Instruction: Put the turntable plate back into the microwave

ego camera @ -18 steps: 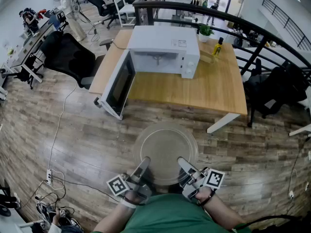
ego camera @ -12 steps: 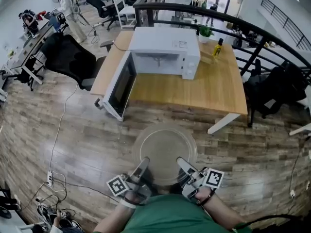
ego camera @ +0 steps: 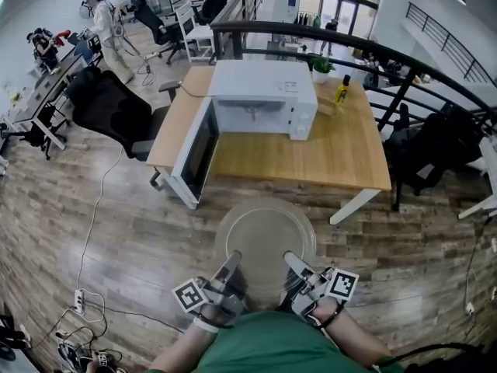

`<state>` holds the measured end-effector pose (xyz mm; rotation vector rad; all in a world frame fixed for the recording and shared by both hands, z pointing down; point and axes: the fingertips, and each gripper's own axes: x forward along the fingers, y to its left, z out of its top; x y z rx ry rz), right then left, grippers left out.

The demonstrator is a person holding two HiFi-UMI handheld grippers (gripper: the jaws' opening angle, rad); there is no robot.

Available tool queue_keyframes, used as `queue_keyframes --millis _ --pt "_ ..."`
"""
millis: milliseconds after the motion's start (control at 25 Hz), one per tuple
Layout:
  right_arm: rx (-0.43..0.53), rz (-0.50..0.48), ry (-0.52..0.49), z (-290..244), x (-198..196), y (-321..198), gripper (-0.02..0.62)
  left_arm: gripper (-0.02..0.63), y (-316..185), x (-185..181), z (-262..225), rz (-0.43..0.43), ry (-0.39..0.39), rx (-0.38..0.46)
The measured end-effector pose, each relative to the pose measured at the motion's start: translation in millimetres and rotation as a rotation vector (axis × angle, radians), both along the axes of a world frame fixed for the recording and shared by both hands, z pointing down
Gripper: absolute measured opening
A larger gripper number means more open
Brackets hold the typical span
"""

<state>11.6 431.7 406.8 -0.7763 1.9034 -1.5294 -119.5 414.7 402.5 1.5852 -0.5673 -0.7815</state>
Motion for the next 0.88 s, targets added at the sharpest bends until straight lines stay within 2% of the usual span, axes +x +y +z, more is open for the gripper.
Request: queue_keyframes --millis 280,640,880 --pt "0.024 0.061 0.024 -10 -22 -12 0.035 0.034 -18 -22 -11 0.056 0.017 0.04" --pt "0.005 0.126 0.054 -1 -45 -19 0.035 0.034 -34 -43 3 0.122 0.052 0.015" --pt "-0.02 0.117 0.07 8 -48 -35 0.035 0.034 -50 -46 18 0.117 0.064 -0.009"
